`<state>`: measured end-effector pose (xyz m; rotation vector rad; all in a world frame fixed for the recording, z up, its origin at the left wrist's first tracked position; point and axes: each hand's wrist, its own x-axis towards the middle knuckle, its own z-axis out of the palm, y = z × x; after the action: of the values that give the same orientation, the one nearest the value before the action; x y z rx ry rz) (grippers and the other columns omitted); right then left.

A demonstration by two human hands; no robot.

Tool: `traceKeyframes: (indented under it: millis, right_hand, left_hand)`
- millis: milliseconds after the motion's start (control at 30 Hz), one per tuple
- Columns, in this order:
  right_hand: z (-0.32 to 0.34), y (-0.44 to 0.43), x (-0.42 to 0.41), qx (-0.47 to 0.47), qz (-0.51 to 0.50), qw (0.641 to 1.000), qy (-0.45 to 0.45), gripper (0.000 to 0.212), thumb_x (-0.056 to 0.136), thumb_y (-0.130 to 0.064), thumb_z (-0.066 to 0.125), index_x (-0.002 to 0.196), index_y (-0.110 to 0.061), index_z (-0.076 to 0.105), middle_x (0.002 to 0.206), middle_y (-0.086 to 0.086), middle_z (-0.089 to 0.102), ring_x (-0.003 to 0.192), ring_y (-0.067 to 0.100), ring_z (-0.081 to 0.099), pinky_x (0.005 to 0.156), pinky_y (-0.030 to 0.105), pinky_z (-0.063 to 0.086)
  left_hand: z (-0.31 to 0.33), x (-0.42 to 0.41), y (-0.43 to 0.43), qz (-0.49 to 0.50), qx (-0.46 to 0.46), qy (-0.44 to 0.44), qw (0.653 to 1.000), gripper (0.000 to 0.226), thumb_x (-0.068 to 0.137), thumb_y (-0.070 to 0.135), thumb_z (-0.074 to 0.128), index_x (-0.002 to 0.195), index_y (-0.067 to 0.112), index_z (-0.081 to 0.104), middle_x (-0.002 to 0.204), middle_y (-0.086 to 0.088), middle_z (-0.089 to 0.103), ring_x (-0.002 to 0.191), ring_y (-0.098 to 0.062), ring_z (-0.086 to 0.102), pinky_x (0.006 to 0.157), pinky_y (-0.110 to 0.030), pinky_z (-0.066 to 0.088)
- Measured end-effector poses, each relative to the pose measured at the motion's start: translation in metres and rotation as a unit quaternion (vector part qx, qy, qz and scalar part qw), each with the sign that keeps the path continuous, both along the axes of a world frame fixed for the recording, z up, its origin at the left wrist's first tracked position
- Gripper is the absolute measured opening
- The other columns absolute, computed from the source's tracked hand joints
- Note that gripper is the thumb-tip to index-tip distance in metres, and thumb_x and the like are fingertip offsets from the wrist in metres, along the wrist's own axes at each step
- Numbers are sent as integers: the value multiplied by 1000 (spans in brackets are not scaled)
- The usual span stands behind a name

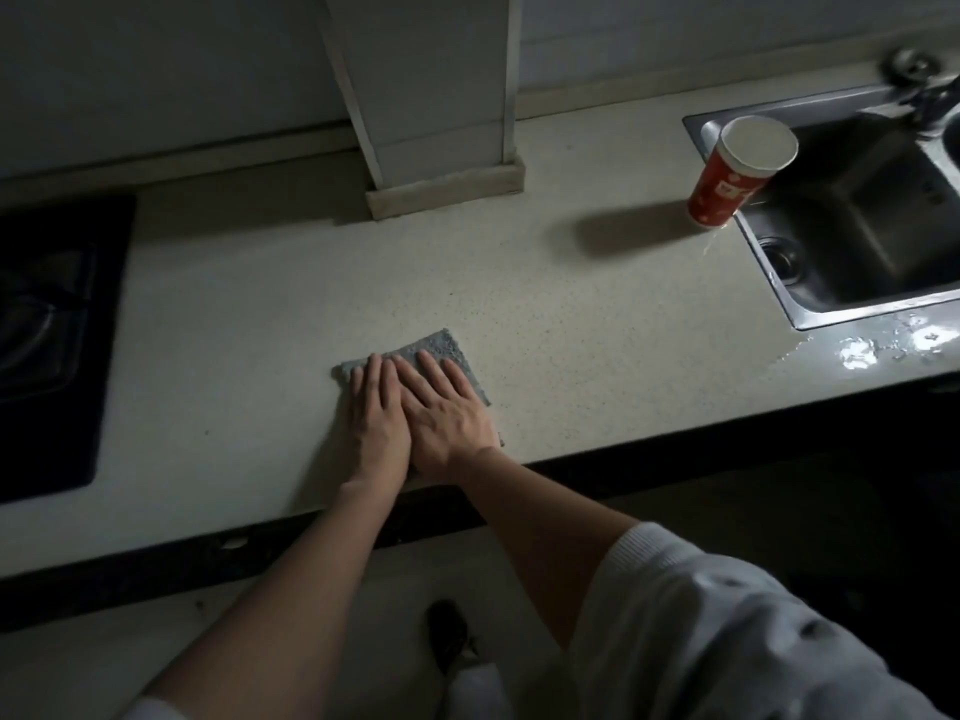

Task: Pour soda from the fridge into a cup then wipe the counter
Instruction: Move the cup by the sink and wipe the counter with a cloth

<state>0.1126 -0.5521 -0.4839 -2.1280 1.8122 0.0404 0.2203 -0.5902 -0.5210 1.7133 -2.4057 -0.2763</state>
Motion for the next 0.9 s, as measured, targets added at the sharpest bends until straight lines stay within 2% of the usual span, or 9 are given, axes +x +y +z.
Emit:
traceKeyframes:
  millis: [233, 300, 467, 600, 700, 900]
  right_hand:
    - [-2, 7, -105, -7, 3, 1000, -6, 67, 96, -44, 18, 157, -25, -5, 164, -7, -7, 150, 20, -14, 122, 42, -7]
    - [-7, 7, -143, -15, 0, 1000, -10, 65, 97, -42, 19, 157, -26, -2, 165, -8, -4, 151, 20, -10, 122, 42, -6]
    - [-11, 7, -246, -29, -17, 999, -14, 63, 98, -41, 22, 157, -27, 4, 165, -9, 0, 152, 19, -6, 122, 41, -4]
    - [-11, 14, -326, -33, -45, 998, -13, 63, 99, -43, 22, 157, -29, 3, 165, -9, 1, 152, 18, -5, 122, 40, -4]
    - [-12, 22, -383, -45, -66, 997, -7, 63, 98, -42, 23, 157, -28, 5, 165, -9, 4, 152, 19, -3, 122, 40, -3]
    - [-10, 30, -433, -50, -67, 996, -2, 62, 99, -42, 23, 157, -28, 3, 165, -8, 1, 152, 19, -5, 122, 39, -6]
  left_hand:
    - [-4, -102, 6, 0, -9, -8, 1000, 46, 84, 7, 40, 123, -8, 59, 128, -27, 59, 115, -49, 57, 91, -61, 48]
    - [-5, -141, 7, 5, -21, -8, 1000, 46, 84, 7, 39, 122, -8, 60, 127, -27, 59, 113, -50, 58, 89, -63, 48]
    - [-5, -243, 8, 3, -29, -4, 1000, 49, 86, 8, 35, 127, -8, 57, 132, -28, 55, 120, -51, 52, 96, -62, 42]
    - [-2, -326, 8, -28, -33, -23, 999, 45, 86, 8, 37, 120, -7, 62, 125, -27, 61, 112, -49, 59, 90, -60, 48]
    - [-3, -382, 12, -56, -41, -38, 997, 44, 88, 8, 36, 121, -5, 62, 126, -25, 61, 113, -46, 60, 92, -56, 48]
    - [2, -434, 19, -48, -26, -22, 998, 43, 88, 7, 36, 119, -6, 63, 124, -26, 61, 111, -45, 61, 90, -55, 51]
